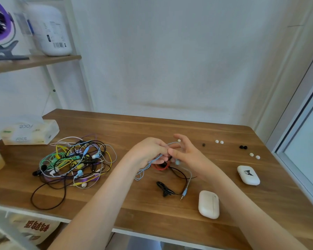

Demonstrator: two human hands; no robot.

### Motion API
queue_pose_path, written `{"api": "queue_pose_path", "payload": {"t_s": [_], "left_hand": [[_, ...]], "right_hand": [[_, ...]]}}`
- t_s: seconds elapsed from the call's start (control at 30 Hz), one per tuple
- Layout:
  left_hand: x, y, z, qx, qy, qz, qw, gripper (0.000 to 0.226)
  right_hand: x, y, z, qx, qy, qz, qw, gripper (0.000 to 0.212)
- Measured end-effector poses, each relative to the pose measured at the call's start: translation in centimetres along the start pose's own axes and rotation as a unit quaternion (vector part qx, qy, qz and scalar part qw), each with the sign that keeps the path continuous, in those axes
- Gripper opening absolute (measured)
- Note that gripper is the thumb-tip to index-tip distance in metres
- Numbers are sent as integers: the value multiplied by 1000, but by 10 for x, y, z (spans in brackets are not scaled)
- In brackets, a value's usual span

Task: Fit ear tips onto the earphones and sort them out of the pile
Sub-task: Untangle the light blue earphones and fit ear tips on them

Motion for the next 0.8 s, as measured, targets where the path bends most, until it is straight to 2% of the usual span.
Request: {"api": "queue_pose_path", "payload": {"t_s": [0.1, 0.23, 0.3, 0.4, 0.5, 0.63, 0.67, 0.73, 0.8], "left_hand": [[0, 0, -2, 12, 48, 2, 999, 6], [-3, 0, -3, 25, 112, 9, 993, 8], [-3, 0, -1, 19, 163, 27, 986, 9], [1, -1, 4, -8, 250, 57, 966, 15], [6, -2, 6, -30, 321, 87, 942, 18], [9, -5, 6, -46, 386, 134, 912, 25], [9, -5, 6, -52, 392, 141, 908, 27], [9, -6, 7, -67, 409, 150, 898, 23], [11, -6, 8, -84, 439, 153, 882, 15]], "right_hand": [[6, 3, -1, -3, 33, 39, 999, 55], [7, 6, -3, -17, 37, 7, 999, 41], [9, 9, -2, -32, 11, 15, 999, 38], [19, 11, -1, -33, -16, 31, 999, 28], [28, 10, 1, -22, 15, 27, 999, 17], [38, 11, 2, -8, 16, 59, 998, 20], [40, 12, 0, 10, -17, 62, 998, 21], [41, 13, -5, 55, -155, 52, 985, 16], [42, 13, -7, 82, -326, 41, 941, 10]]}}
Point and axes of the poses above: each hand's wrist, its own y-axis away from the middle knuckle, its own x-axis out of the back of the hand, z = x × y, the point moved 5 cm from there along -y, towards the middle knuckle, and after that the axes turned 4 degrees about -z, right-handed, at the moved point
